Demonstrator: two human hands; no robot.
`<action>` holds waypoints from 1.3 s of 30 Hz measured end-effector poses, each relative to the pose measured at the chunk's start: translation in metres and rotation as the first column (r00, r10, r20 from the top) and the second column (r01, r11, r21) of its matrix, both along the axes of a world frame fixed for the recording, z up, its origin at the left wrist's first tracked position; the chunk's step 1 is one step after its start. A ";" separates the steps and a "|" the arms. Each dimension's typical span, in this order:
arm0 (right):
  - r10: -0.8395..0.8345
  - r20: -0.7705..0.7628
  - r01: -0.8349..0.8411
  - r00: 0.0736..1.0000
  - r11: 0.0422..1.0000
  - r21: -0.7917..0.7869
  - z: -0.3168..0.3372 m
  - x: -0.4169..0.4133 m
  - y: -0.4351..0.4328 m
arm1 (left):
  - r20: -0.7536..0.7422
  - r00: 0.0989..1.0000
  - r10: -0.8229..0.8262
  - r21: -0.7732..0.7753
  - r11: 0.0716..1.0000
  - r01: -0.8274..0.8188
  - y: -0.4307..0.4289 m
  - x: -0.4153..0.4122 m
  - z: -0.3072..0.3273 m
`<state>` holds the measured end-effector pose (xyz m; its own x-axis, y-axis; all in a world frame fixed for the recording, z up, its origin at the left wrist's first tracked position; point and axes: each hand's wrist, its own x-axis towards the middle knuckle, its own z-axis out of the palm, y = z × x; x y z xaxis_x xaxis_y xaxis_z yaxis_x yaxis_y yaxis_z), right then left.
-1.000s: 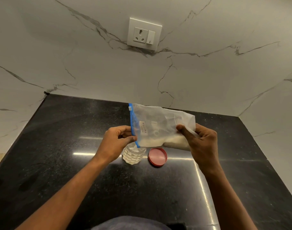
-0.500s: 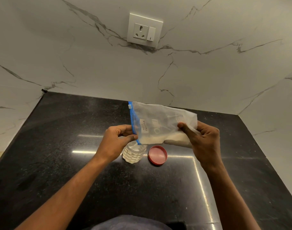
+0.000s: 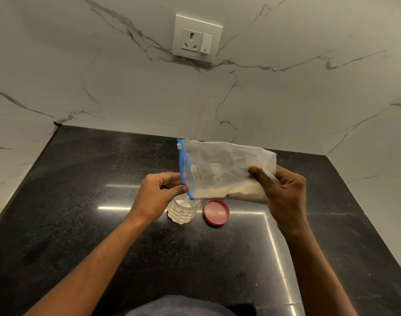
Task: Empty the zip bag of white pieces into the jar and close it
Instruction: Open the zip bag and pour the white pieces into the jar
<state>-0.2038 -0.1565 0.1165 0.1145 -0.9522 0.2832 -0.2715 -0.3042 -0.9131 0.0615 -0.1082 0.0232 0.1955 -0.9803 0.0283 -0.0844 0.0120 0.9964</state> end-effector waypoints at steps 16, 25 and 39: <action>0.035 -0.045 -0.036 0.998 0.999 -0.026 0.006 0.000 -0.001 | -0.071 0.997 -0.013 -0.004 1.000 0.012 0.004 -0.002 0.001; 0.031 -0.030 -0.032 0.999 0.998 -0.047 0.011 0.002 -0.003 | -0.071 0.997 -0.019 -0.013 1.000 0.018 0.001 -0.001 0.000; 0.070 -0.046 -0.073 0.997 0.995 -0.069 0.011 0.005 -0.005 | -0.094 0.996 -0.011 -0.015 1.000 0.010 0.003 -0.003 0.003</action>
